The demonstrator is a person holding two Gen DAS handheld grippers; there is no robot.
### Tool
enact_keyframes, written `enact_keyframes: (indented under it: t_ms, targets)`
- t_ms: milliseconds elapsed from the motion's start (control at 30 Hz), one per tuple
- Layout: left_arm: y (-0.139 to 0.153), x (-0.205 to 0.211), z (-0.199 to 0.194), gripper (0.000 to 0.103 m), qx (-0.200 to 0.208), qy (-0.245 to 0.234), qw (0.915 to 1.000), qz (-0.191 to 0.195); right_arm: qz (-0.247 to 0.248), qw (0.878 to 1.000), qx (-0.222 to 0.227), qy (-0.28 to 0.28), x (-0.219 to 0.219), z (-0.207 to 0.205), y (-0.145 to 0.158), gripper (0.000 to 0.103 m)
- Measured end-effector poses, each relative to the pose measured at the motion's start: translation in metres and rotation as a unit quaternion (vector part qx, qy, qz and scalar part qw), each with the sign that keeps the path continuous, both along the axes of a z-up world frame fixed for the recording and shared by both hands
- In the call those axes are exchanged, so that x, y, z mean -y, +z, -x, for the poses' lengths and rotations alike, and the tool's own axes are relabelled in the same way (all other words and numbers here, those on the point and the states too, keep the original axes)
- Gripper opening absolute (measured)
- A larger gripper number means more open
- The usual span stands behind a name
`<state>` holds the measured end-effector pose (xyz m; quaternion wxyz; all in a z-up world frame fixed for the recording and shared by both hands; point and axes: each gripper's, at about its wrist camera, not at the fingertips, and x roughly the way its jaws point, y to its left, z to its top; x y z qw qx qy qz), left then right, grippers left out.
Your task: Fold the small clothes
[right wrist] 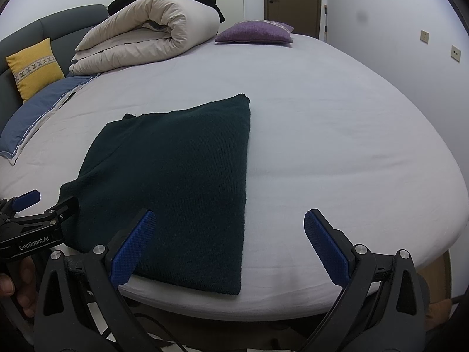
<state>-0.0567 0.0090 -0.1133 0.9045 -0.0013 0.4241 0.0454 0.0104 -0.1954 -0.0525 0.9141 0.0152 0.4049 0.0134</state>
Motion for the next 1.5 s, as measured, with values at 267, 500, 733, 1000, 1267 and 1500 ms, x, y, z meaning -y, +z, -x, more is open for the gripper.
enact_keyframes:
  t_ms: [267, 500, 733, 1000, 1267, 1500]
  targets:
    - [0.0001, 0.0004, 0.0004, 0.103, 0.0, 0.0, 1.0, 0.0, -0.002, 1.0, -0.001, -0.001, 0.0003, -0.0006, -0.0014, 0.103]
    - [0.0005, 0.0018, 0.0015, 0.103, -0.001, 0.0, 1.0, 0.001, -0.005, 1.0, -0.002, -0.001, 0.0008, -0.0016, -0.0034, 0.103]
    - [0.0003, 0.0021, 0.0018, 0.103, -0.001, 0.0, 1.0, 0.002, -0.005, 1.0, -0.002, -0.001, 0.0008, -0.0017, -0.0037, 0.103]
    - [0.0008, 0.0033, 0.0016, 0.103, -0.001, -0.002, 1.0, 0.003, -0.007, 1.0, -0.004, -0.001, 0.0011, -0.0013, -0.0039, 0.103]
    - [0.0004, 0.0025, 0.0012, 0.103, -0.002, -0.002, 1.0, 0.003, -0.009, 1.0, -0.004, 0.0, 0.002, -0.0023, -0.0038, 0.103]
    - [0.0007, 0.0048, 0.0011, 0.103, -0.004, -0.004, 1.0, 0.003, -0.01, 1.0, -0.005, -0.001, 0.002, -0.0017, -0.0039, 0.103]
